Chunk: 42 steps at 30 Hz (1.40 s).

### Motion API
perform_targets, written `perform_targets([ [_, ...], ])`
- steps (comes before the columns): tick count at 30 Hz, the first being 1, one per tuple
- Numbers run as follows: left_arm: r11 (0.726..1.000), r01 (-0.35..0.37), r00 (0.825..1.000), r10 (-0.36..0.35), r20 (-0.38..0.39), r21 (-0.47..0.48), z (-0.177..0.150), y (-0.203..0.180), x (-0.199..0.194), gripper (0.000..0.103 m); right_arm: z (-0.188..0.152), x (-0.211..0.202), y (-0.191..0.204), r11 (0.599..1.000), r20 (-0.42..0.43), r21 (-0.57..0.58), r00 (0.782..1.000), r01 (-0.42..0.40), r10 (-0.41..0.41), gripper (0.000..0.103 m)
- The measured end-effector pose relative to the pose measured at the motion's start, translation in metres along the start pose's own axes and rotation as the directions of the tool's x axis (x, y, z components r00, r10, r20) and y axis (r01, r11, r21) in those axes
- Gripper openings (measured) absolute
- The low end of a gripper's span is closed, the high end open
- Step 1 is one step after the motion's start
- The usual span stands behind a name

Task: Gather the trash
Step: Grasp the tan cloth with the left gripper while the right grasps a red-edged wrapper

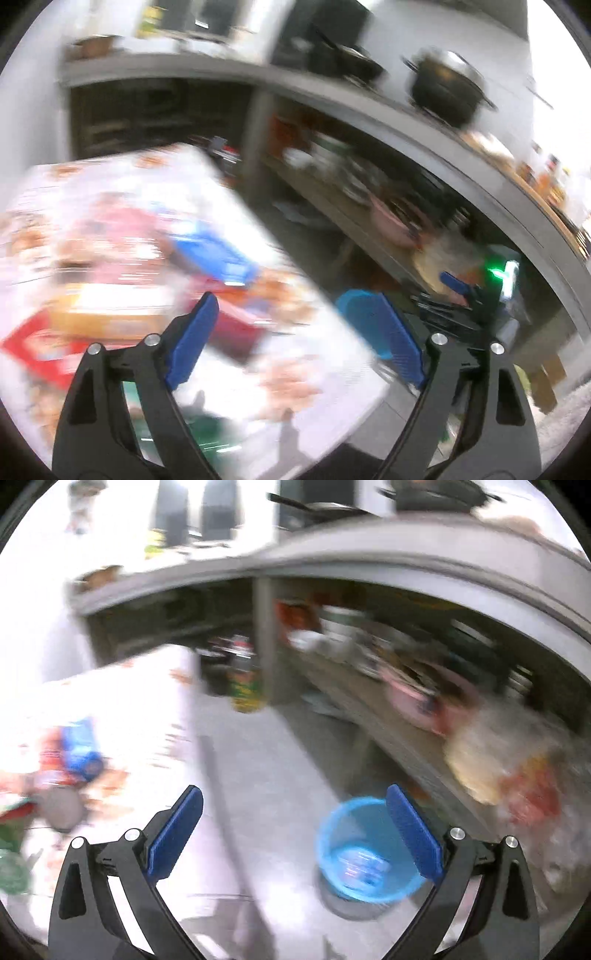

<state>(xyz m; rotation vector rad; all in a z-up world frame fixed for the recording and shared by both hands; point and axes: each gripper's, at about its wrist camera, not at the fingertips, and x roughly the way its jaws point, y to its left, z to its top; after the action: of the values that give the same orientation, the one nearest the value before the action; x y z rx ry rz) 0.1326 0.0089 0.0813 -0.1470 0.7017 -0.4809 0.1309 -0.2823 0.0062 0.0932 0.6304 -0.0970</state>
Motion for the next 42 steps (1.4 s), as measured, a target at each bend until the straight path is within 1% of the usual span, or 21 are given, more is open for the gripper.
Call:
perform_targets([
  [2,0.996,-0.072,0.997,0.073,0.029,-0.049,0.003,0.032,-0.022,0.084,0.01,-0.006,0.018,0.992,0.015,0.01,0.992,-0.122,0.122,0.097],
  [4,0.987,-0.125,0.991,0.129,0.036,-0.105,0.013,0.066,-0.039,0.084,0.021,-0.011,0.034,0.975,0.024,0.01,0.975,-0.221,0.221,0.096],
  [7,0.971,-0.171,0.984,0.178,0.027,-0.17,0.031,0.112,-0.051,0.084,0.043,-0.005,0.058,0.922,-0.028,0.036,0.922,-0.384,0.385,0.096],
  [9,0.958,-0.185,0.982,0.19,0.002,-0.217,0.043,0.139,-0.05,0.084,0.058,0.002,0.072,0.85,-0.072,0.089,0.848,-0.519,0.525,0.096],
  [10,0.956,-0.181,0.982,0.187,0.003,-0.231,0.045,0.149,-0.05,0.084,0.067,0.01,0.079,0.799,-0.101,0.145,0.794,-0.584,0.599,0.096],
  [11,0.952,-0.178,0.983,0.185,0.007,-0.25,0.049,0.162,-0.05,0.084,0.073,0.017,0.086,0.759,-0.122,0.196,0.752,-0.621,0.648,0.096],
  [12,0.944,-0.19,0.98,0.198,0.004,-0.271,0.052,0.171,-0.046,0.084,0.079,0.029,0.092,0.705,-0.15,0.262,0.694,-0.659,0.704,0.096],
  [13,0.938,-0.195,0.979,0.204,0.003,-0.288,0.053,0.179,-0.042,0.084,0.082,0.038,0.1,0.665,-0.17,0.313,0.648,-0.679,0.742,0.096],
  [14,0.935,-0.193,0.979,0.203,0.004,-0.299,0.052,0.183,-0.038,0.084,0.087,0.055,0.111,0.606,-0.203,0.392,0.577,-0.692,0.791,0.093],
  [16,0.926,-0.2,0.977,0.212,0.002,-0.319,0.054,0.193,-0.028,0.084,0.096,0.084,0.136,0.568,-0.266,0.461,0.504,-0.682,0.822,0.086],
  [17,0.925,-0.204,0.976,0.216,0.005,-0.32,0.053,0.193,-0.027,0.083,0.095,0.095,0.144,0.571,-0.296,0.478,0.49,-0.667,0.82,0.081],
  [19,0.919,-0.233,0.969,0.246,-0.002,-0.319,0.054,0.196,-0.017,0.077,0.099,0.121,0.167,0.597,-0.371,0.498,0.468,-0.629,0.802,0.077],
  [22,0.915,-0.235,0.97,0.245,-0.011,-0.329,0.053,0.201,-0.011,0.072,0.095,0.15,0.195,0.636,-0.466,0.533,0.434,-0.558,0.771,0.073],
  [24,0.911,-0.249,0.966,0.257,-0.019,-0.327,0.052,0.204,-0.007,0.069,0.088,0.164,0.203,0.663,-0.511,0.56,0.423,-0.496,0.748,0.071],
  [26,0.91,-0.257,0.965,0.26,-0.035,-0.325,0.052,0.208,-0.002,0.059,0.087,0.174,0.214,0.679,-0.542,0.562,0.409,-0.473,0.734,0.071],
  [27,0.91,-0.258,0.965,0.258,-0.043,-0.323,0.052,0.21,0.0,0.056,0.086,0.176,0.217,0.695,-0.555,0.553,0.419,-0.459,0.719,0.071],
  [30,0.903,-0.274,0.962,0.265,-0.071,-0.33,0.053,0.221,0.009,0.046,0.089,0.181,0.228,0.716,-0.574,0.542,0.429,-0.439,0.697,0.071],
  [34,0.899,-0.271,0.963,0.259,-0.08,-0.344,0.05,0.229,0.015,0.035,0.09,0.185,0.239,0.752,-0.594,0.514,0.462,-0.411,0.659,0.071],
  [37,0.904,-0.25,0.968,0.238,-0.077,-0.347,0.046,0.23,0.016,0.033,0.09,0.188,0.251,0.773,-0.604,0.482,0.482,-0.413,0.635,0.07],
  [40,0.907,-0.239,0.971,0.226,-0.079,-0.347,0.042,0.23,0.017,0.032,0.083,0.193,0.251,0.77,-0.603,0.5,0.479,-0.397,0.638,0.063],
  [42,0.906,-0.236,0.972,0.221,-0.083,-0.351,0.04,0.23,0.018,0.03,0.08,0.196,0.25,0.767,-0.596,0.512,0.484,-0.385,0.641,0.057],
])
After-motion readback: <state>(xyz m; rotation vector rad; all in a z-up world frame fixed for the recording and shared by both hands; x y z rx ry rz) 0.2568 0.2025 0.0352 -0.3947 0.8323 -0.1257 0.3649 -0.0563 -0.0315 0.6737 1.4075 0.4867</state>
